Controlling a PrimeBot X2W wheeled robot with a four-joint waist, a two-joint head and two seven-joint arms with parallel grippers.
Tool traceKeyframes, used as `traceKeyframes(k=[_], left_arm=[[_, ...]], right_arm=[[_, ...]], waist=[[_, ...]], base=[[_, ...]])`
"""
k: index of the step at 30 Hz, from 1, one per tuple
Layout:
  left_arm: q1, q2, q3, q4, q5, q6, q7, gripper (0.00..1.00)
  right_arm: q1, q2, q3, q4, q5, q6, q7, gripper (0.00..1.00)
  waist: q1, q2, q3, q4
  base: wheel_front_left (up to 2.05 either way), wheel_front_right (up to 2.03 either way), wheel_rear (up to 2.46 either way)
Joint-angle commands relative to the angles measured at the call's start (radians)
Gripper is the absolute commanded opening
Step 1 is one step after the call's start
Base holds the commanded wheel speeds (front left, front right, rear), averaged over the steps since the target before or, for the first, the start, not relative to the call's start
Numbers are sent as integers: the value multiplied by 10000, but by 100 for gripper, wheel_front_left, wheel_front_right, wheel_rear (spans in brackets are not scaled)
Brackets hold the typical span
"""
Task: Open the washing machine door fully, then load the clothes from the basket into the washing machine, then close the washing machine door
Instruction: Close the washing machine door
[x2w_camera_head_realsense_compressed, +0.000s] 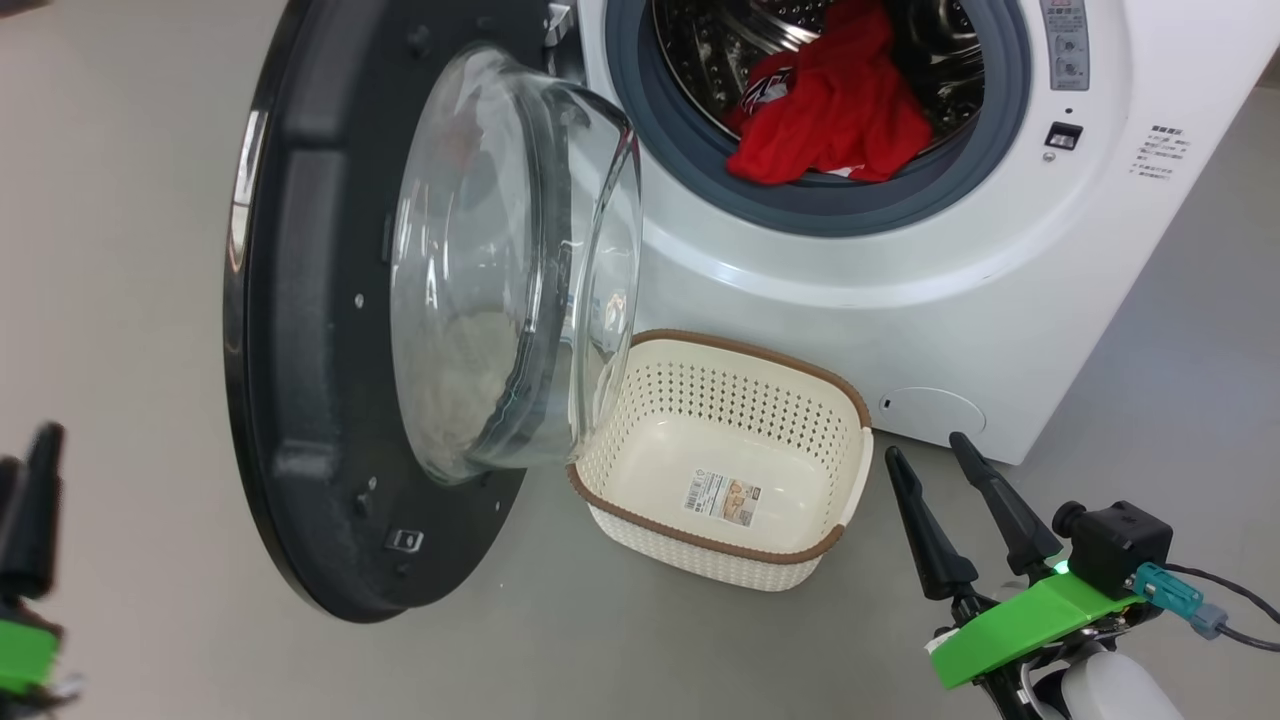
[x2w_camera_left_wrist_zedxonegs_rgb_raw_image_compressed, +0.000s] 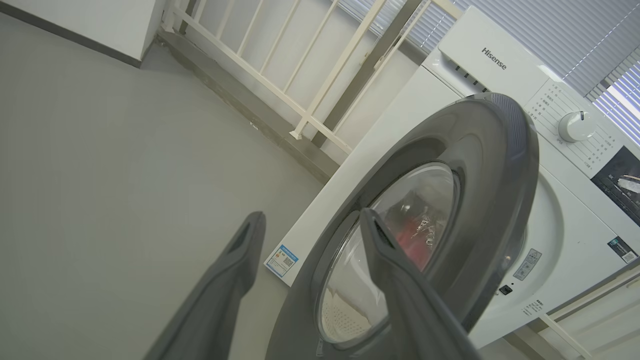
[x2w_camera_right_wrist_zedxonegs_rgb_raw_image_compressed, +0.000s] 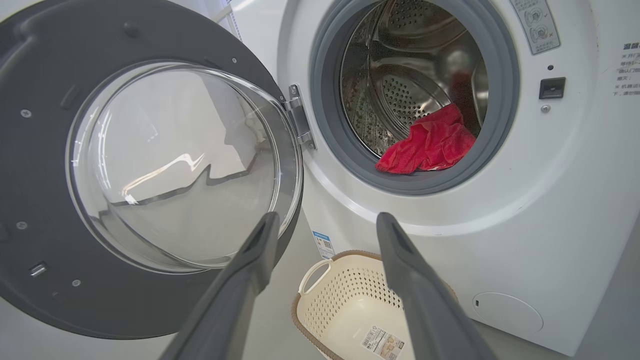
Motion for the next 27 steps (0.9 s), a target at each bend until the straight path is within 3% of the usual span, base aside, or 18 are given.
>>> traceKeyframes(k=[1,20,27], left_arm=[[-88,160,269,-300,130,-138,-273,100],[1869,-481,-1386,889,3396,-268,-5719,100],[1898,-637,-1656,1391,4329,-142,-6397,100]], right_arm=[[-42,-44,169,-278,-24,16,-46,100],[-64,-78,156,-302,-18,16,-46,100],[-88,-104,187,-357,-66,16,-46,100]], waist=[[0,0,44,47],[0,0,-49,66],[0,0,-6,64]], base=[[0,0,0],[0,0,0],[0,0,0]])
